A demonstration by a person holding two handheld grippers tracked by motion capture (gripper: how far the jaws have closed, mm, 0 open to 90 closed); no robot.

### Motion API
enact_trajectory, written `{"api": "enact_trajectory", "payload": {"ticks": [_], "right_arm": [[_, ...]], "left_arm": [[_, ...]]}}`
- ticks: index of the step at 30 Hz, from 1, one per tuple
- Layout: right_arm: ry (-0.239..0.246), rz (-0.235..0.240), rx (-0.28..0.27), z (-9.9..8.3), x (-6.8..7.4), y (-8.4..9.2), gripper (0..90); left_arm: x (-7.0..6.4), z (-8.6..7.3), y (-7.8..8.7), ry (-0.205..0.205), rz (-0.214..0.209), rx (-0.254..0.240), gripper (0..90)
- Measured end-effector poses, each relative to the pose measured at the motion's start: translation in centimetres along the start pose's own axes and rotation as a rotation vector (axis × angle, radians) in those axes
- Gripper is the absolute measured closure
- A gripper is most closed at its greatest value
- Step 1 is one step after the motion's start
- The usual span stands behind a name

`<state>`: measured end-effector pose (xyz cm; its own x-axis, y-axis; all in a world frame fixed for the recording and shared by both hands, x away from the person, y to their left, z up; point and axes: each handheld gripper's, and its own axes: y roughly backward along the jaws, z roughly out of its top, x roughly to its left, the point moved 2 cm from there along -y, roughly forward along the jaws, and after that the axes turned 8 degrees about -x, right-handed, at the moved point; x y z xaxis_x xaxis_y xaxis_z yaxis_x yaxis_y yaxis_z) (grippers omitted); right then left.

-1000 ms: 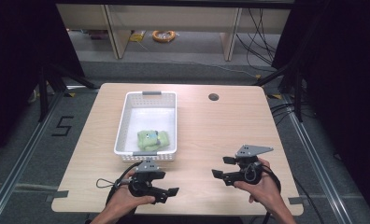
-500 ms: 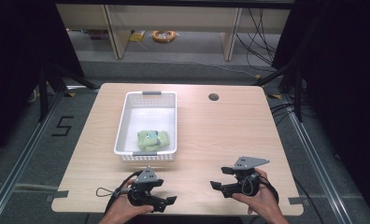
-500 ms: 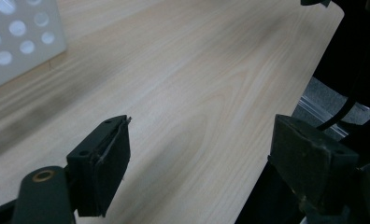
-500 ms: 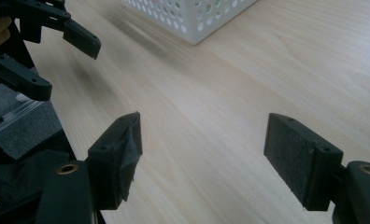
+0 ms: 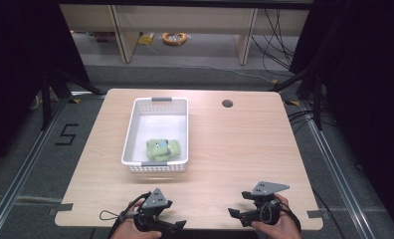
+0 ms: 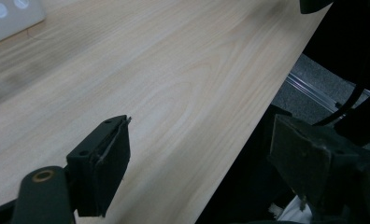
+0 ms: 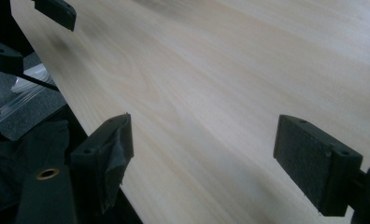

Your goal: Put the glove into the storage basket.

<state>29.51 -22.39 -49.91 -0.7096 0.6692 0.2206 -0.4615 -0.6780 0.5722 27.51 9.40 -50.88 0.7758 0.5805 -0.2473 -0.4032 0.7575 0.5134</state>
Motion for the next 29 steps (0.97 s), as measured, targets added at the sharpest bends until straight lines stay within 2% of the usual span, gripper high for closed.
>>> {"api": "enact_trajectory", "payload": {"ticks": [1,2,5,6,7,9,10,11,12,15,16,17,19,22,23,24,28,29], "right_arm": [[0.02,-0.009,0.008,-0.2,-0.1,0.1,20.5],[0.02,-0.009,0.009,-0.5,0.0,0.1,20.5],[0.011,-0.004,0.015,-1.1,0.1,0.3,20.5],[0.014,-0.012,0.022,-1.2,0.2,0.4,20.5],[0.02,-0.019,0.021,-1.4,0.2,0.4,20.5],[0.029,-0.021,0.034,-1.6,0.0,0.4,19.9],[0.031,-0.027,0.03,-1.6,0.0,0.4,19.4],[0.016,-0.022,0.034,-1.7,0.0,0.4,19.5],[0.023,-0.023,0.04,-1.7,-0.1,0.3,19.5],[0.032,-0.041,0.035,-1.7,-0.1,0.3,19.5],[0.037,-0.039,0.036,-1.7,0.0,0.3,19.4],[0.043,-0.018,0.03,-1.7,-0.1,0.2,19.5],[0.034,-0.033,0.043,-1.7,0.1,0.3,19.4],[0.045,-0.023,0.041,-1.7,0.0,0.2,19.4],[0.032,-0.036,0.043,-1.7,0.1,0.3,19.4],[0.031,-0.038,0.042,-1.7,0.1,0.3,19.4],[0.046,-0.036,0.034,-1.7,-0.1,0.2,19.2],[0.052,-0.009,0.041,-1.6,-0.2,0.2,19.2]], "left_arm": [[0.1,-0.1,0.2,-0.015,0.01,0.024,19.7],[-0.2,-0.2,0.1,-0.001,0.003,0.005,19.7],[0.0,-0.4,0.2,-0.015,0.005,0.016,19.7],[-0.1,-0.4,0.2,0.012,0.01,0.006,19.7],[0.1,-0.4,0.2,-0.006,0.01,0.0,19.7],[0.1,-0.3,0.2,0.013,0.014,-0.01,19.7],[0.3,-0.3,0.2,-0.01,0.021,-0.016,19.7],[0.2,-0.3,0.3,0.016,0.023,-0.014,19.7],[0.4,-0.3,0.3,-0.002,0.024,-0.009,19.7],[0.5,-0.3,0.3,-0.003,0.028,-0.008,19.7],[0.5,-0.3,0.3,-0.003,0.028,-0.008,19.7],[0.5,-0.3,0.3,-0.001,0.023,-0.01,19.7],[0.5,-0.3,0.2,-0.003,0.022,-0.012,19.7],[0.5,-0.3,0.3,-0.01,0.02,-0.002,19.7],[0.6,-0.3,0.3,-0.006,0.029,-0.004,19.7],[0.5,-0.3,0.3,0.016,0.03,-0.01,19.7],[0.8,-0.3,0.4,-0.009,0.038,0.002,19.7],[0.7,-0.3,0.3,0.022,0.04,-0.008,19.7]]}}
